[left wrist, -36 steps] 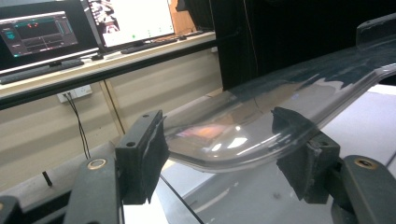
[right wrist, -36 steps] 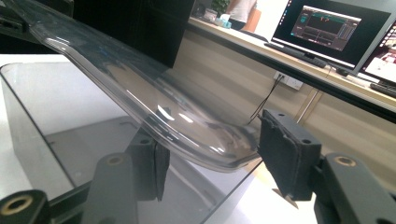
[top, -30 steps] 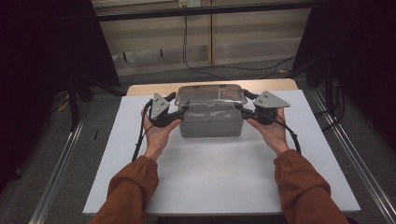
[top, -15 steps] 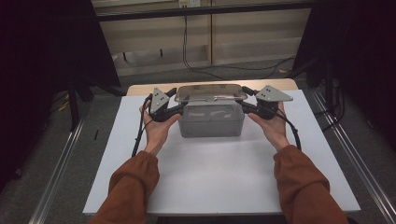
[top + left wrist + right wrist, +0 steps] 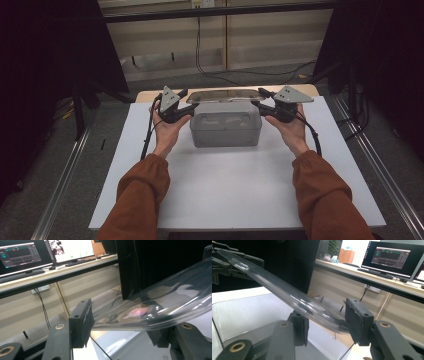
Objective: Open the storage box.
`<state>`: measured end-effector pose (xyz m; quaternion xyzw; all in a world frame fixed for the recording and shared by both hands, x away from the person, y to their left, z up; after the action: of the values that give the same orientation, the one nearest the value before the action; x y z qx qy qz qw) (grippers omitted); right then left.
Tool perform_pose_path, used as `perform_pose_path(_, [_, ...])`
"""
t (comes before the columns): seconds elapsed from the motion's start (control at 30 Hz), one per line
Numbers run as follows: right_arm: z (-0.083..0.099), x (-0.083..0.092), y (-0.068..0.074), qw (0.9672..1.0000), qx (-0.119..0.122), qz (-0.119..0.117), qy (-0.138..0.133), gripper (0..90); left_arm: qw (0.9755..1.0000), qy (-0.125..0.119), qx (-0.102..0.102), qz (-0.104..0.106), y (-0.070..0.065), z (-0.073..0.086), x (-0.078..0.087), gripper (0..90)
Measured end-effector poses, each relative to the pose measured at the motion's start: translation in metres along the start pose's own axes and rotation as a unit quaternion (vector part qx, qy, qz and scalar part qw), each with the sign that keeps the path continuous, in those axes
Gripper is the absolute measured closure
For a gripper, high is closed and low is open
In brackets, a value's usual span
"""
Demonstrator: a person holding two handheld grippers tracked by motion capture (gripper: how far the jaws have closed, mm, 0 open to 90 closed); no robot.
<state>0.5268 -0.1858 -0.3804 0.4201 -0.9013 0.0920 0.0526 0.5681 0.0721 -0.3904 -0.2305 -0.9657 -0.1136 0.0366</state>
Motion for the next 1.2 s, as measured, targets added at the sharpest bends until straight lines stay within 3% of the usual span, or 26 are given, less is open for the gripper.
perform_pose_path(0.07, [-0.002,-0.001,-0.002,1.0,-0.002,-0.001,-0.001,55.7,0.9999,0.006,-0.008,-0.006,0.002,0.002,-0.003,47.8])
perform_pose_path(0.23, [-0.004,-0.004,-0.005,1.0,-0.002,0.004,-0.006,55.5,1.0,0.003,0.0,-0.005,0.003,0.002,-0.01,54.2])
perform_pose_path(0.43, [-0.001,-0.006,-0.009,0.9999,-0.005,0.007,-0.005,55.2,0.9999,0.005,-0.012,-0.007,0.001,0.004,-0.015,59.2])
perform_pose_path(0.57, [0.002,-0.009,-0.013,0.9999,0.0,0.008,0.009,55.4,0.9998,0.005,-0.016,-0.007,0.001,0.003,-0.016,59.7])
perform_pose_path(1.2, [0.012,-0.026,-0.038,0.9997,-0.011,0.018,0.015,57.8,0.9999,0.004,-0.006,-0.011,0.009,-0.003,-0.022,64.3])
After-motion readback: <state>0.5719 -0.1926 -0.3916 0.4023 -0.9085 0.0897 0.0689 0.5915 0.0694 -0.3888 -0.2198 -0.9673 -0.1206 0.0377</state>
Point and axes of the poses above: each handheld gripper's, and its own axes: x roughly backward along the jaws, z roughly out of its underside, y roughly to its left, the point moved 8 cm from there along -x, roughly forward along the jaws, and after that the axes turned 15 degrees about -z, right-handed, at the moved point
